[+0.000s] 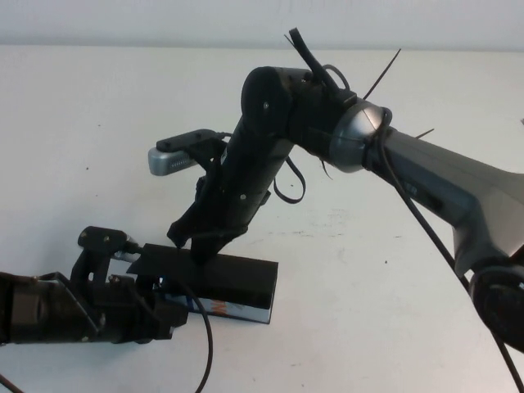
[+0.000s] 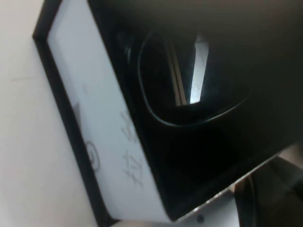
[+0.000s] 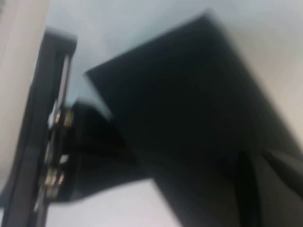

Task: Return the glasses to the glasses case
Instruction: Close the glasses case

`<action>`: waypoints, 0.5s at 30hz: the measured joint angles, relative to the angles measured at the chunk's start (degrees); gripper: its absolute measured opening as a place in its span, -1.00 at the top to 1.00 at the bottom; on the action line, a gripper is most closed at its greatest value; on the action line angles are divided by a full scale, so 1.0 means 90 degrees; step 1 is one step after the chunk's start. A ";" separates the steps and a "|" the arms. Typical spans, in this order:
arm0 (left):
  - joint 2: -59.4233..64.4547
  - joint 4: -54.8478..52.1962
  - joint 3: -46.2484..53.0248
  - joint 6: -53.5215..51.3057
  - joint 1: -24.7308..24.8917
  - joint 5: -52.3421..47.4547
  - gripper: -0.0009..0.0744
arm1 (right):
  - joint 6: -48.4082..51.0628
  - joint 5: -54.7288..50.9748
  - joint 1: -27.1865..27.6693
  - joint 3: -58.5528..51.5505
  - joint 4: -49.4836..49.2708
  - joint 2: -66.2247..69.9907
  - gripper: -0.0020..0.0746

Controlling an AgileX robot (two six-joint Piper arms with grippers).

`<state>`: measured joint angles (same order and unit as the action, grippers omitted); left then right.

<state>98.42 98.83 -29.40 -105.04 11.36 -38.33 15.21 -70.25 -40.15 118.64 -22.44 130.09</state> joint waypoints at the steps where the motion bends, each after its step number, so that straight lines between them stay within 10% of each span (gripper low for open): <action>1: 0.0000 0.0000 0.0000 0.0000 0.0000 0.0000 0.98 | -0.0015 0.0000 -0.0035 -0.0162 0.0033 -0.0084 0.98; 15: 0.0010 -0.0162 0.0000 0.0376 0.0000 -0.0036 0.98 | -0.0048 0.0107 -0.0059 -0.1071 0.0185 -0.0331 0.98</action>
<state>98.52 97.37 -29.40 -101.65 11.36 -38.65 14.79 -69.28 -40.67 109.00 -20.77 127.11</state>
